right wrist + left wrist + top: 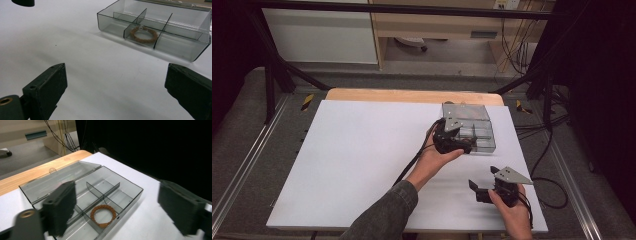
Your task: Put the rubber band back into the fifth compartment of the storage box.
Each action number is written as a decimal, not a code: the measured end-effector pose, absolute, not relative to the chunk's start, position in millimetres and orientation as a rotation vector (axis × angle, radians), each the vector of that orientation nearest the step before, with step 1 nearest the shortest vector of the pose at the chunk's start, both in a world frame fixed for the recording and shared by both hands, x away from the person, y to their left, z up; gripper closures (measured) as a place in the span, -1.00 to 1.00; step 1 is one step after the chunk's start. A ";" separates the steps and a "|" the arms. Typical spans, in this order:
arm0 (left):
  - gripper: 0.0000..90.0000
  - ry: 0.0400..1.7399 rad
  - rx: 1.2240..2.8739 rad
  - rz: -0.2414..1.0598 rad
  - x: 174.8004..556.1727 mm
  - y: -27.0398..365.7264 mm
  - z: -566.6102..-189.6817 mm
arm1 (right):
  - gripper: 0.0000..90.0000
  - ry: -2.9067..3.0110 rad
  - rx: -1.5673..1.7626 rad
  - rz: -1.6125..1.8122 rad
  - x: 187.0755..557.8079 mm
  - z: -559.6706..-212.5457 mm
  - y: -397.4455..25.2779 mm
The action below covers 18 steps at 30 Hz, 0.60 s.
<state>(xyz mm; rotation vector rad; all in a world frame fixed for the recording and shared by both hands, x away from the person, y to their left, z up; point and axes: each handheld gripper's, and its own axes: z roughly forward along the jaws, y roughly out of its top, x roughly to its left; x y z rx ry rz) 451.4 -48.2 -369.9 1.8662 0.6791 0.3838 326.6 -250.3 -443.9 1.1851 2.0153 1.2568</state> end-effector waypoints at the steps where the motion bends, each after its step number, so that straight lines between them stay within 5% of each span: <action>1: -0.75 0.680 1.867 0.379 451.5 -47.7 -369.8 | -0.90 2.014 1.188 1.259 326.4 -443.7 -250.2; 18: -0.87 0.683 1.861 0.348 450.4 -42.4 -364.5 | -0.92 2.018 1.185 1.261 326.9 -443.6 -249.7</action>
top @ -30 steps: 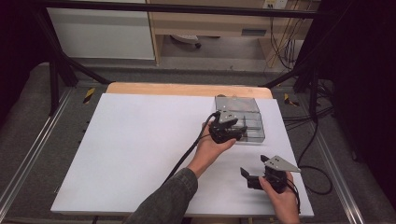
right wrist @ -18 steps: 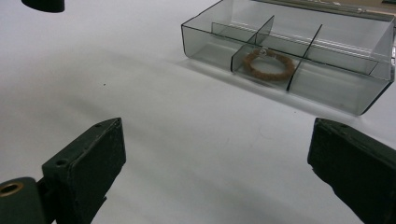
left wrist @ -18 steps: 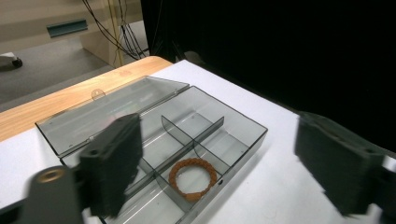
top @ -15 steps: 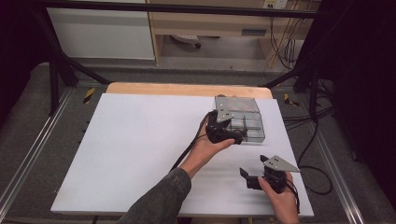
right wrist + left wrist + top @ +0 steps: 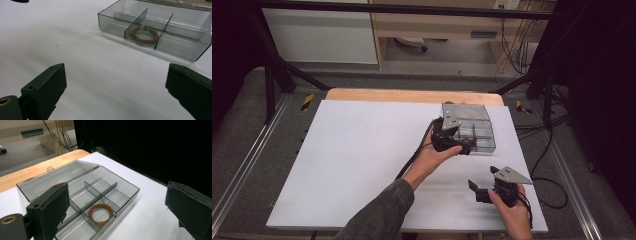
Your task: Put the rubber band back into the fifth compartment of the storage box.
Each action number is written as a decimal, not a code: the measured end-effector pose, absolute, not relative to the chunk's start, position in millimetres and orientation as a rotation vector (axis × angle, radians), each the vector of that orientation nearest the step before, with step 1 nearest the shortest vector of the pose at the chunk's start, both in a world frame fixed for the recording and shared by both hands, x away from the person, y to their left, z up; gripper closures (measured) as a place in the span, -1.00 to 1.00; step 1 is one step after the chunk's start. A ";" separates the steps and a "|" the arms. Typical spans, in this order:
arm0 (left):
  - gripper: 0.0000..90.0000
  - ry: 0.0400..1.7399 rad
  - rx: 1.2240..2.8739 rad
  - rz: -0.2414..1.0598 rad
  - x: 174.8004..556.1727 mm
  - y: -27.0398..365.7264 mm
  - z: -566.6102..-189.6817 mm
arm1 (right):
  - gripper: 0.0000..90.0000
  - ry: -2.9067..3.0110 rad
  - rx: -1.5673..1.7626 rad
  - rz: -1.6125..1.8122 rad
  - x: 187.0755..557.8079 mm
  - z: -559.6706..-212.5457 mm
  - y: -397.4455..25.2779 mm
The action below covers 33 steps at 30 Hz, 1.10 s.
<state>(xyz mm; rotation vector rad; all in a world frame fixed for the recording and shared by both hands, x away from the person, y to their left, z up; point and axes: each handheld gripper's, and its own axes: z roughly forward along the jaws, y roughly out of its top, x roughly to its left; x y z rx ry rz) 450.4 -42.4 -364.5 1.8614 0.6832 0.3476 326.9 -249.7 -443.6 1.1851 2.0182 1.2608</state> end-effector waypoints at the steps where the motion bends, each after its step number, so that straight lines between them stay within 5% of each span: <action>1: -0.87 0.684 1.863 0.344 450.4 -41.7 -363.9 | -0.92 2.016 1.186 1.260 327.0 -443.6 -249.5; 33: -0.88 0.756 1.853 0.353 439.5 27.7 -328.5 | -0.95 2.030 1.174 1.301 325.9 -439.7 -239.4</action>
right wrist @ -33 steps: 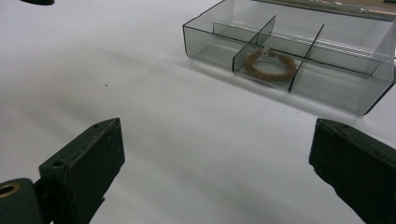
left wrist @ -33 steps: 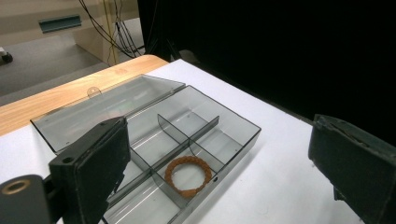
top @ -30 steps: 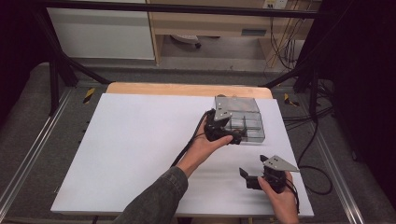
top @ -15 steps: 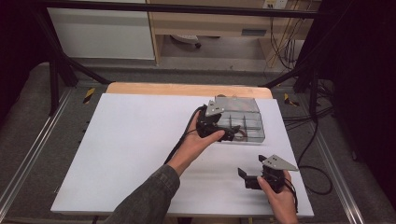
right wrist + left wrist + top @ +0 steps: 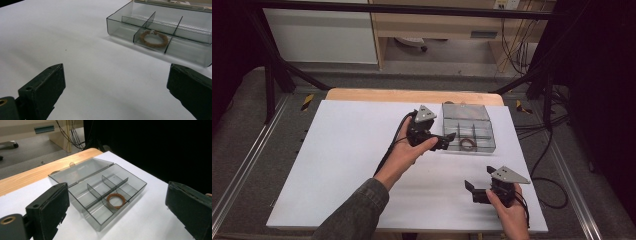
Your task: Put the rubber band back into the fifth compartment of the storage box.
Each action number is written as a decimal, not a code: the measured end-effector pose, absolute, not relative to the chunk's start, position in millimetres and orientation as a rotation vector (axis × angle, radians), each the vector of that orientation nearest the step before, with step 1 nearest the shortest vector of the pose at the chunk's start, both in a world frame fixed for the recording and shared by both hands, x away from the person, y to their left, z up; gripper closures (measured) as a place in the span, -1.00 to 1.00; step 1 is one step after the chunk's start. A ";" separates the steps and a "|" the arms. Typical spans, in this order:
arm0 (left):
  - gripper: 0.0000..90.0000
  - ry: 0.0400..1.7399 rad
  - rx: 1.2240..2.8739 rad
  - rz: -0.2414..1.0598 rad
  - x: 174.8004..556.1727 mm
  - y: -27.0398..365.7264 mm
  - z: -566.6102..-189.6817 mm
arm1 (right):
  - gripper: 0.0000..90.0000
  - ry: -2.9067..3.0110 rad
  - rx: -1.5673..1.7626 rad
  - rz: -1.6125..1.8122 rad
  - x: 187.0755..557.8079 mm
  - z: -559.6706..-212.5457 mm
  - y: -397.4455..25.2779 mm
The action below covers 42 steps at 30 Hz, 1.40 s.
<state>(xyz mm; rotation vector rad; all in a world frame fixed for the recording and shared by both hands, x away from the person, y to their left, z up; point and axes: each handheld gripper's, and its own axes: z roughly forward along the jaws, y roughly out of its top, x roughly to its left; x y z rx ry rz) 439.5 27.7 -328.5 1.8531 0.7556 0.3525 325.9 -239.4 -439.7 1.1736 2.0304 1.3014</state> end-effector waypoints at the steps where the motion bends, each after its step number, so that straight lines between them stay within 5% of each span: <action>1: -0.88 0.757 1.851 0.357 438.6 30.7 -327.5 | -0.95 2.033 1.171 1.302 325.8 -439.7 -238.9; 42: -0.88 0.889 1.793 0.412 417.4 144.2 -326.2 | -0.96 2.064 1.172 1.302 327.3 -442.6 -236.2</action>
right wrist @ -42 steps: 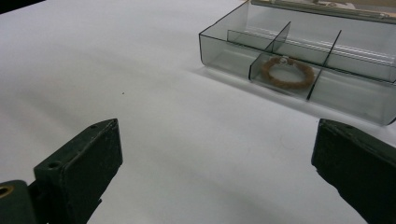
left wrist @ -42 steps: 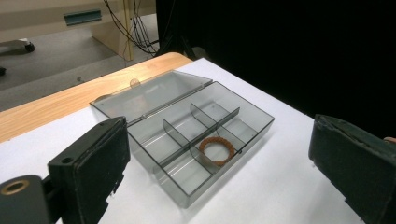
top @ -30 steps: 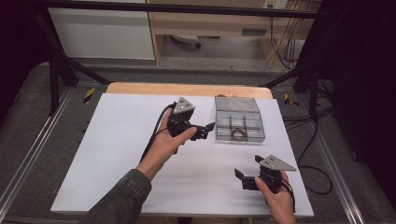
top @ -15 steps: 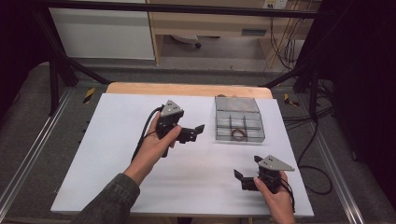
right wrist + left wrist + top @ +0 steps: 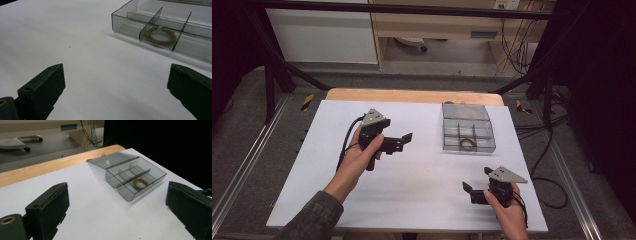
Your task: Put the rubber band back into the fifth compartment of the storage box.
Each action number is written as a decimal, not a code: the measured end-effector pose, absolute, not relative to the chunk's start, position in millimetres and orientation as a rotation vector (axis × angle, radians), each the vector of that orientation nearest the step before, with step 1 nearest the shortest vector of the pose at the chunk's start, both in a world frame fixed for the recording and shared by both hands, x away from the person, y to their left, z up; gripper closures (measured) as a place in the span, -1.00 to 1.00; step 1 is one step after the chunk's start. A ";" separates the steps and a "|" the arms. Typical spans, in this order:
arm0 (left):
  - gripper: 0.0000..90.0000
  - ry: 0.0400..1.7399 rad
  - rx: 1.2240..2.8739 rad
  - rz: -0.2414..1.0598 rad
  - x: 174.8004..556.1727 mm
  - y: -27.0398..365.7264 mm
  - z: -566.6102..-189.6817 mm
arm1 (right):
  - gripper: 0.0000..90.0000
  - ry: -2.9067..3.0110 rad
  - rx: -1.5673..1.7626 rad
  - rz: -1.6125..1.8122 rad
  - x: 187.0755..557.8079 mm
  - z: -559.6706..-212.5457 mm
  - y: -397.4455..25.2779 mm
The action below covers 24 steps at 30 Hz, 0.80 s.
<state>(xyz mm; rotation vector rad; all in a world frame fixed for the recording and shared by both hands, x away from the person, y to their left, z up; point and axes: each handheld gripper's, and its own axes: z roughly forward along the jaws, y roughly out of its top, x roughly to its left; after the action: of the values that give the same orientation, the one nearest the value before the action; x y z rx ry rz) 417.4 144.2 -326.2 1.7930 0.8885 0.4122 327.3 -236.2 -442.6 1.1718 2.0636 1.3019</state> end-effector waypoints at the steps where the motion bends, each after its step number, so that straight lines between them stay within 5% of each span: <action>1: -0.88 0.893 1.790 0.415 416.7 147.7 -326.1 | -0.96 2.064 1.171 1.300 327.4 -442.6 -236.2; 24: -0.88 0.923 1.797 0.435 394.6 194.8 -329.5 | -0.96 2.069 1.175 1.291 327.9 -443.6 -236.1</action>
<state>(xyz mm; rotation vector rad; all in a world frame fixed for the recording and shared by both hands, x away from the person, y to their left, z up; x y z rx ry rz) 394.6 194.8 -329.5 1.7973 0.9228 0.4354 327.9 -236.1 -443.6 1.1752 2.0694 1.2913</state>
